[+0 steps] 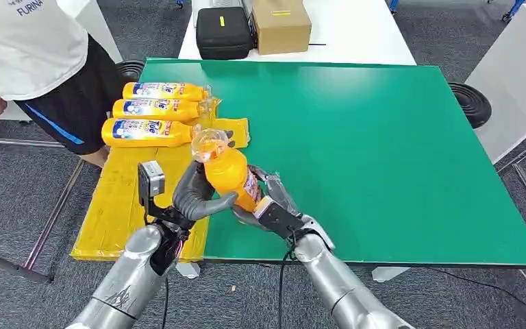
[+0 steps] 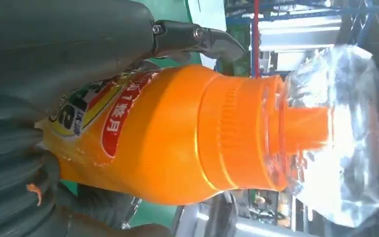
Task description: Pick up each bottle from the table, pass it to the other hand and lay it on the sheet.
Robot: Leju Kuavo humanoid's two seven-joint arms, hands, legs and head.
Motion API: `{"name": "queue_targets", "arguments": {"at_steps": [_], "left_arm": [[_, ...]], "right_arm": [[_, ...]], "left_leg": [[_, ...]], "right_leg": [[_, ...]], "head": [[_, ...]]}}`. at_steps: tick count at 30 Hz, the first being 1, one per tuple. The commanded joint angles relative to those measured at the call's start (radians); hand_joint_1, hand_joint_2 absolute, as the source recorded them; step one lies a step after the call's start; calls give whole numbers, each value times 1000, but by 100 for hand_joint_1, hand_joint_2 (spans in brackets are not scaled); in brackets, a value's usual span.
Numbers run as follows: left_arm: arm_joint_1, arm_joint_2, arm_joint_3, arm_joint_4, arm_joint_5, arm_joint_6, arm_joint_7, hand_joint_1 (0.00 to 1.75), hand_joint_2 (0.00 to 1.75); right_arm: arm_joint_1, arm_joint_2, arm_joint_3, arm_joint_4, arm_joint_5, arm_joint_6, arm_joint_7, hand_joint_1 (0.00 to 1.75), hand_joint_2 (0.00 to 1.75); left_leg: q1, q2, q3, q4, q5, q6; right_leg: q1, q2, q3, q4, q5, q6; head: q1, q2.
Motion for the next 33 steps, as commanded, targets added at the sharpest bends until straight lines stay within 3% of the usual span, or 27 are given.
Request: {"name": "queue_targets", "arguments": {"at_steps": [1,4,5,18,19,20,21,22,23,28,33], "left_arm": [[-30,19,-53,7,-27,27,-6,164,175],[-30,19,-53,7,-27,27,-6,164,175],[-29,21,-49,10,-29,31,-7,175,175],[-36,36,-33,30,-71,63,-14,175,175],[-36,36,-33,30,-71,63,-14,175,175],[-40,36,-22,38,-72,69,-15,175,175],[-41,36,-14,40,-73,75,-16,175,175],[-42,36,-9,41,-73,79,-16,175,175],[-46,38,-3,44,-72,81,-16,175,175],[-59,42,12,49,-93,110,-20,175,175],[-104,63,50,79,-238,310,-47,175,175]], "right_arm": [[-72,16,98,135,15,17,0,175,175],[-72,16,98,135,15,17,0,175,175],[-73,15,105,142,18,13,0,175,175],[-80,12,106,159,-9,-1,0,175,175],[-80,12,106,159,-9,-1,0,148,175],[-78,12,98,164,-14,-15,0,10,175],[-81,17,82,178,-17,-38,0,0,175],[-81,19,74,178,-20,-45,0,0,175],[-85,19,68,188,-18,-50,0,0,0],[-78,13,31,172,-9,-70,0,0,0],[-36,-19,-4,92,30,-88,0,0,0]], "left_leg": [[1,2,6,0,-3,-1],[1,2,5,0,-2,-1],[1,1,3,0,-1,-1],[1,1,2,0,-1,0],[1,1,6,0,-2,-1],[1,1,4,0,-2,-1],[1,1,3,0,-1,-1],[1,1,6,0,-3,-1],[1,1,4,0,-2,-1],[1,1,5,0,-2,-1],[0,0,2,0,0,0]], "right_leg": [[2,1,6,-1,-2,-3],[2,1,5,-1,-2,-3],[1,0,3,-1,-1,-2],[1,0,2,-1,-1,-2],[2,0,6,-1,-2,-3],[1,0,4,-1,-1,-3],[1,0,3,-1,-1,-2],[2,0,6,-1,-2,-3],[1,0,4,-1,-2,-3],[1,0,5,0,-2,-3],[1,-1,2,-1,0,-2]], "head": [[0,0],[0,0],[0,0],[0,0],[0,0],[0,0],[0,0],[0,0],[0,0],[0,0],[0,0]]}}
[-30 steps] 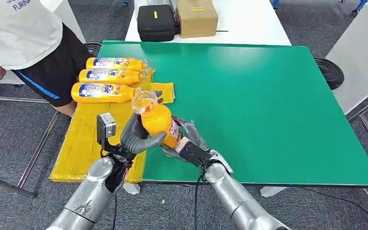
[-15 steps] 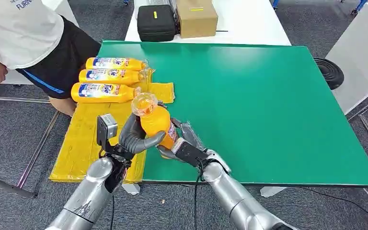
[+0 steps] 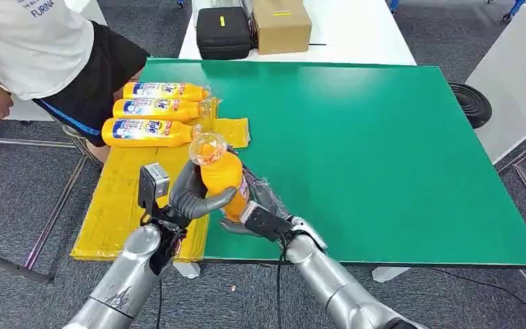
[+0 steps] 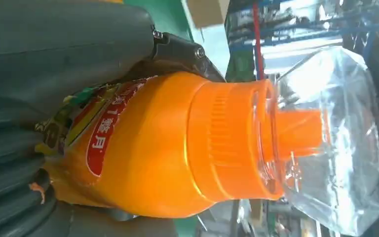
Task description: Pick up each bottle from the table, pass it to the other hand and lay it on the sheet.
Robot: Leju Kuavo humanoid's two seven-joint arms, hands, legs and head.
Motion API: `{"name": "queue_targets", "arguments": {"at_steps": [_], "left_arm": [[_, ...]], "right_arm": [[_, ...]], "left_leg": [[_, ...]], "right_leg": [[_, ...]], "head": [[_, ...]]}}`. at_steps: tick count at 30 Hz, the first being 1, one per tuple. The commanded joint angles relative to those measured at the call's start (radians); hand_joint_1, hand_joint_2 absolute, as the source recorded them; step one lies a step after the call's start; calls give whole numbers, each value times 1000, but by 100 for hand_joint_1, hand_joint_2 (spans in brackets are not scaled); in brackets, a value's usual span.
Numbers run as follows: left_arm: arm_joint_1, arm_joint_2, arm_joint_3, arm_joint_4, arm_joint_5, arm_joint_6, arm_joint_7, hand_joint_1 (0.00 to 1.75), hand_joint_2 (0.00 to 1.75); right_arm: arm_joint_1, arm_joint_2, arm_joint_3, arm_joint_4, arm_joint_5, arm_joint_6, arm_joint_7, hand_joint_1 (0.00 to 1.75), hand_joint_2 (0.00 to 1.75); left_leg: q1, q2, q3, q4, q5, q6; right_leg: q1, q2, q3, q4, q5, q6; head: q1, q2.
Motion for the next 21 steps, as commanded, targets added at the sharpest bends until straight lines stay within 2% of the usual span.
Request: {"name": "queue_targets", "arguments": {"at_steps": [1,6,11,14,16,17,18,21], "left_arm": [[-125,56,65,105,-198,273,-23,175,175],[-205,106,106,180,-454,509,-35,175,175],[-273,153,107,245,-667,584,14,175,175],[-311,177,88,276,-736,559,26,175,175],[-374,235,-21,321,-902,481,78,175,175],[-384,237,-11,326,-904,466,77,175,175],[-409,263,-68,348,-976,416,99,175,175],[-418,276,-78,366,-997,394,97,175,175]], "right_arm": [[17,-44,-57,-39,50,-21,0,0,0],[101,-56,-112,-151,144,12,0,0,0],[172,-66,-163,-260,197,61,0,0,0],[199,-79,-180,-312,184,87,0,0,0],[227,-90,-209,-368,157,98,0,0,0],[233,-94,-218,-381,158,109,0,0,0],[245,-95,-233,-410,135,120,0,0,0],[256,-107,-239,-434,117,136,0,0,0]], "left_leg": [[2,-1,5,0,-2,-1],[1,-1,3,0,-1,-1],[2,-2,4,0,-1,-1],[2,-1,4,1,-2,-1],[2,-2,5,1,-2,-1],[2,-2,3,0,-1,-1],[2,-2,2,1,0,-1],[2,-1,2,0,-1,-1]], "right_leg": [[2,-2,6,-1,-2,-3],[1,-2,3,0,-1,-2],[2,-3,4,0,-2,-3],[2,-2,5,0,-2,-3],[3,-3,5,0,-3,-4],[2,-3,4,0,-2,-3],[2,-3,2,1,-1,-2],[2,-2,2,0,-1,-3]], "head": [[0,0],[1,0],[0,0],[0,0],[0,0],[1,0],[0,0],[0,0]]}}
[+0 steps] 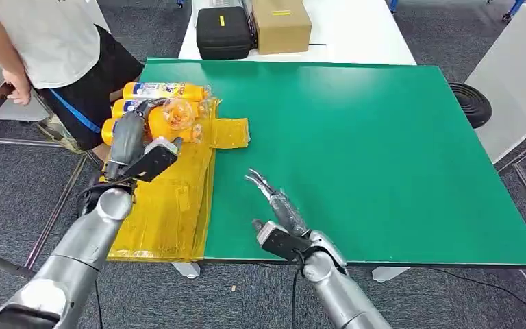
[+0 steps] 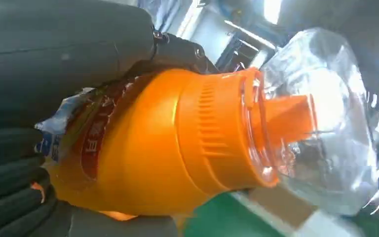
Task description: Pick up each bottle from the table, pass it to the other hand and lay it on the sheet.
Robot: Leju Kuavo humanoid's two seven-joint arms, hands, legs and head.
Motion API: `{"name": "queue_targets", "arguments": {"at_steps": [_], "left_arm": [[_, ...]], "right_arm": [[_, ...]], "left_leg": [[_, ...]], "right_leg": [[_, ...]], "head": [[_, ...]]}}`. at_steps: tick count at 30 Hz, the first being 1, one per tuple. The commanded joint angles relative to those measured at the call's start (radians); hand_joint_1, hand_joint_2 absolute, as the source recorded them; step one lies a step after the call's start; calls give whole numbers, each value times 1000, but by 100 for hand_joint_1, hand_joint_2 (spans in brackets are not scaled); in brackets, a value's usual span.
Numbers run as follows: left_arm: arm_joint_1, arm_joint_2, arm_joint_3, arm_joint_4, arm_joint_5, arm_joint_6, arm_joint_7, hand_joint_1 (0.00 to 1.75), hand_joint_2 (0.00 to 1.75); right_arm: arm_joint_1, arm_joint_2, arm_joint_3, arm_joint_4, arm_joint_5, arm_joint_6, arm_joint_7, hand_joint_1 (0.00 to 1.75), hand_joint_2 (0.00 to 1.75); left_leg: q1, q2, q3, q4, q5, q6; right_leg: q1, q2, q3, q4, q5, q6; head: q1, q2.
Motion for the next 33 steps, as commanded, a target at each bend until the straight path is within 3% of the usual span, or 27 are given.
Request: {"name": "queue_targets", "arguments": {"at_steps": [1,5,11,17,21,23,33], "left_arm": [[-176,121,-173,197,-150,-112,36,175,175],[-171,117,-175,195,-152,-109,35,175,175],[-287,168,-397,367,-293,-380,-2,175,175],[-306,182,-455,428,-257,-491,-20,175,175],[-241,192,-466,428,-243,-484,-16,175,175],[-243,159,-481,466,-231,-484,-12,175,175],[-252,128,-487,494,-221,-490,3,175,175]], "right_arm": [[55,-57,-81,-155,-47,49,0,0,0],[53,-53,-80,-151,-44,46,0,0,0],[84,-80,-133,-248,-148,25,0,0,0],[121,-54,-212,-298,-110,60,0,0,0],[116,-49,-219,-303,-106,47,0,0,0],[116,-41,-241,-306,-96,56,0,0,0],[119,-33,-258,-302,-81,53,0,0,0]], "left_leg": [[1,-1,4,0,-2,-1],[1,1,3,0,-2,-1],[1,0,3,1,-2,-1],[1,0,3,1,-2,-1],[0,4,5,-1,-2,-1],[0,3,4,-1,-1,-1],[1,1,3,0,-1,-1]], "right_leg": [[2,-2,5,0,-2,-3],[1,0,4,0,-2,-3],[2,-1,4,0,-2,-3],[2,-1,4,0,-2,-3],[0,4,4,-1,-1,-2],[1,3,3,-1,-1,-2],[1,0,3,-1,-1,-2]], "head": [[0,0],[0,0],[0,0],[0,0],[0,0],[-1,0],[0,0]]}}
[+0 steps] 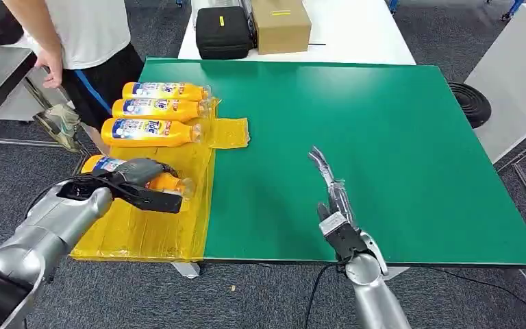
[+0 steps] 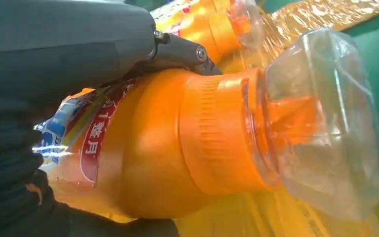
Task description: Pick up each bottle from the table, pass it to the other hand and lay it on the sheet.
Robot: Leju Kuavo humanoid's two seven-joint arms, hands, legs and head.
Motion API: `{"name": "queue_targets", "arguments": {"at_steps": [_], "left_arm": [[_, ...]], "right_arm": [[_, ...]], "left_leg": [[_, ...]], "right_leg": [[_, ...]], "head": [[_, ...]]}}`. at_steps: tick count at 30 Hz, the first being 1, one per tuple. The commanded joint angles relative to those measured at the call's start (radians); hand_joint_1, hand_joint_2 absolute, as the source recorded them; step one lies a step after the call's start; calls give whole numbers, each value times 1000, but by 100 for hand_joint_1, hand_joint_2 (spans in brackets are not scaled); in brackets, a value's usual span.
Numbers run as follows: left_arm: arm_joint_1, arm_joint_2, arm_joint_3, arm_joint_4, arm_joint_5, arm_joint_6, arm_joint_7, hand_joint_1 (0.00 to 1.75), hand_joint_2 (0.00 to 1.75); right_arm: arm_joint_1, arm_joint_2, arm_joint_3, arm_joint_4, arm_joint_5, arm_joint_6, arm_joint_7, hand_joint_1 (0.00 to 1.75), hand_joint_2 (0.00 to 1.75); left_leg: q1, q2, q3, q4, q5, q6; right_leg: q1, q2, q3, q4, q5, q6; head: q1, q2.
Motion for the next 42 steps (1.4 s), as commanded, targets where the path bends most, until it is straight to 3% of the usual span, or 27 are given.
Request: {"name": "queue_targets", "arguments": {"at_steps": [1,9,11,15,17,21,27,28,29,30,31,32,33,42], "left_arm": [[-47,-46,-69,117,13,-9,12,175,175],[-9,-115,-62,185,31,48,60,175,175],[9,-116,-59,191,34,54,61,166,175],[14,-127,-58,201,34,50,64,161,175],[16,-131,-58,205,34,49,66,157,175],[16,-137,-59,215,32,46,61,136,175],[17,-137,-61,216,30,44,61,136,175],[17,-136,-62,217,30,42,60,86,175],[19,-135,-63,218,29,41,59,77,175],[20,-134,-64,220,28,37,58,44,175],[23,-133,-66,220,25,37,57,44,175],[24,-132,-66,220,25,37,56,30,175],[25,-132,-66,221,26,33,55,0,175],[29,-117,-61,217,28,35,62,0,175]], "right_arm": [[-7,15,-56,20,27,-7,0,0,0],[-5,32,-98,27,59,10,0,0,0],[-5,32,-99,34,59,8,0,0,0],[-8,36,-102,41,64,10,0,0,0],[-12,38,-104,48,66,10,0,0,0],[-15,44,-113,53,73,12,0,0,0],[-12,43,-113,52,72,13,0,0,0],[-10,43,-113,52,72,14,0,0,0],[-11,43,-113,54,71,17,0,0,0],[-14,43,-112,58,72,18,0,0,0],[-16,44,-110,62,72,17,0,0,0],[-17,44,-109,63,71,17,0,0,0],[-18,43,-108,65,69,17,0,0,0],[-31,39,-93,88,59,7,0,0,0]], "left_leg": [[1,0,6,1,-3,-1],[1,0,5,-1,-2,0],[1,0,12,-1,-4,-1],[0,1,4,-1,-2,0],[1,2,9,0,-4,-1],[1,1,9,-1,-3,-1],[0,1,7,-1,-2,0],[1,1,9,-1,-3,-1],[1,1,8,-1,-2,-1],[0,1,7,-1,-1,0],[1,1,9,-1,-2,-1],[0,1,8,-1,-2,-1],[0,1,6,-1,-1,-1],[0,2,7,-1,-1,-1]], "right_leg": [[2,-2,7,0,-2,-3],[1,-2,6,-1,-2,-2],[2,-2,13,-3,-4,-4],[1,0,5,-1,-1,-2],[2,0,10,-2,-3,-4],[2,0,10,-2,-2,-4],[1,0,7,-2,-1,-2],[2,0,10,-2,-2,-3],[1,0,9,-2,-1,-3],[1,0,7,-2,-1,-2],[1,0,9,-2,-1,-3],[1,0,8,-2,-1,-2],[1,0,7,-1,-1,-2],[0,1,7,-1,0,-2]], "head": [[0,0],[0,0],[0,0],[0,0],[0,0],[0,0],[0,0],[0,0],[0,0],[0,0],[0,0],[0,0],[0,0],[0,0]]}}
